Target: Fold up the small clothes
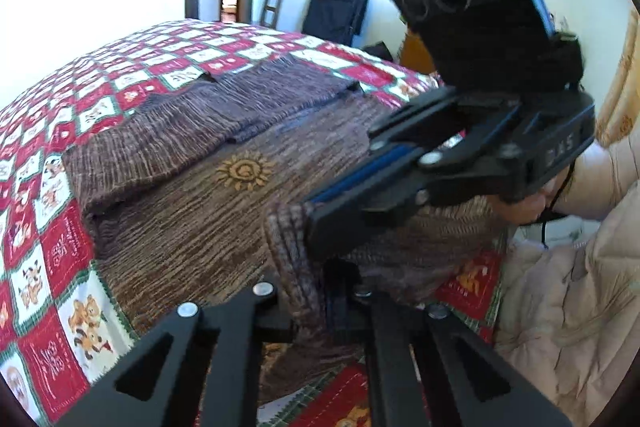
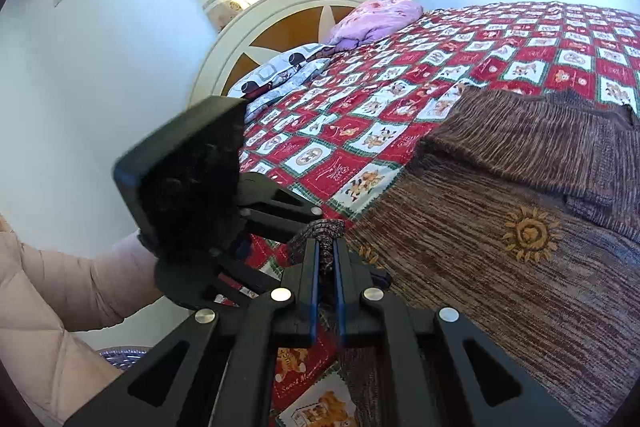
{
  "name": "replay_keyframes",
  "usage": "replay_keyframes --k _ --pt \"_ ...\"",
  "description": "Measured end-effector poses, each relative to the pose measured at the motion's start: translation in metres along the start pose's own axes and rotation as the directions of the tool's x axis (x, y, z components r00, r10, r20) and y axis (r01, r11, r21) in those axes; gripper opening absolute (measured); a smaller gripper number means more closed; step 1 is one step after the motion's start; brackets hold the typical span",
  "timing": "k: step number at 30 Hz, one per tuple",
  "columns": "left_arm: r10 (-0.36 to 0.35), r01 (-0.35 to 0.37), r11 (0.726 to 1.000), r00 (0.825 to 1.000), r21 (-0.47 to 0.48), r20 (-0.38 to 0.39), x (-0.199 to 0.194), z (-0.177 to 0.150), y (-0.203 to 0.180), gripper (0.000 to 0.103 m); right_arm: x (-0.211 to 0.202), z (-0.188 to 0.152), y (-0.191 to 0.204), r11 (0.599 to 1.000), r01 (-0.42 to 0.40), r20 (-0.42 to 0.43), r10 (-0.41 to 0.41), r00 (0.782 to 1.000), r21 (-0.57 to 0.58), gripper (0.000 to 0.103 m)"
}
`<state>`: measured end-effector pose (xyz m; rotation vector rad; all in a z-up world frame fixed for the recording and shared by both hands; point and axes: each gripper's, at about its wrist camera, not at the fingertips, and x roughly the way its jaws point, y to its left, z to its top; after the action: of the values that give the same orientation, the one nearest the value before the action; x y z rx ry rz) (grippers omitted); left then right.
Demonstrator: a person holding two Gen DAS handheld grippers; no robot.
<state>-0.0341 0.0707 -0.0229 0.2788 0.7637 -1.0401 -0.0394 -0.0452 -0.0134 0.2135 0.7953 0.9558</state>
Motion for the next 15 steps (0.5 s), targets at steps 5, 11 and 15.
replay_keyframes --k 5,11,15 --pt "0.009 0.003 0.985 0.998 -0.173 0.066 -0.002 0.009 0.022 0.006 -0.038 0.007 -0.037 0.978 0.025 0.147 -0.057 0.988 0.208 0.027" --pt "0.062 -0.017 0.939 0.991 -0.343 0.119 0.001 0.012 0.054 0.006 -0.155 -0.024 -0.081 0.891 0.234 0.284 -0.357 0.89 0.388 0.04" --pt "0.067 -0.036 0.921 0.996 -0.387 0.066 0.024 0.002 0.061 0.005 -0.216 -0.074 -0.088 0.789 0.415 0.177 -0.536 0.826 0.453 0.04"
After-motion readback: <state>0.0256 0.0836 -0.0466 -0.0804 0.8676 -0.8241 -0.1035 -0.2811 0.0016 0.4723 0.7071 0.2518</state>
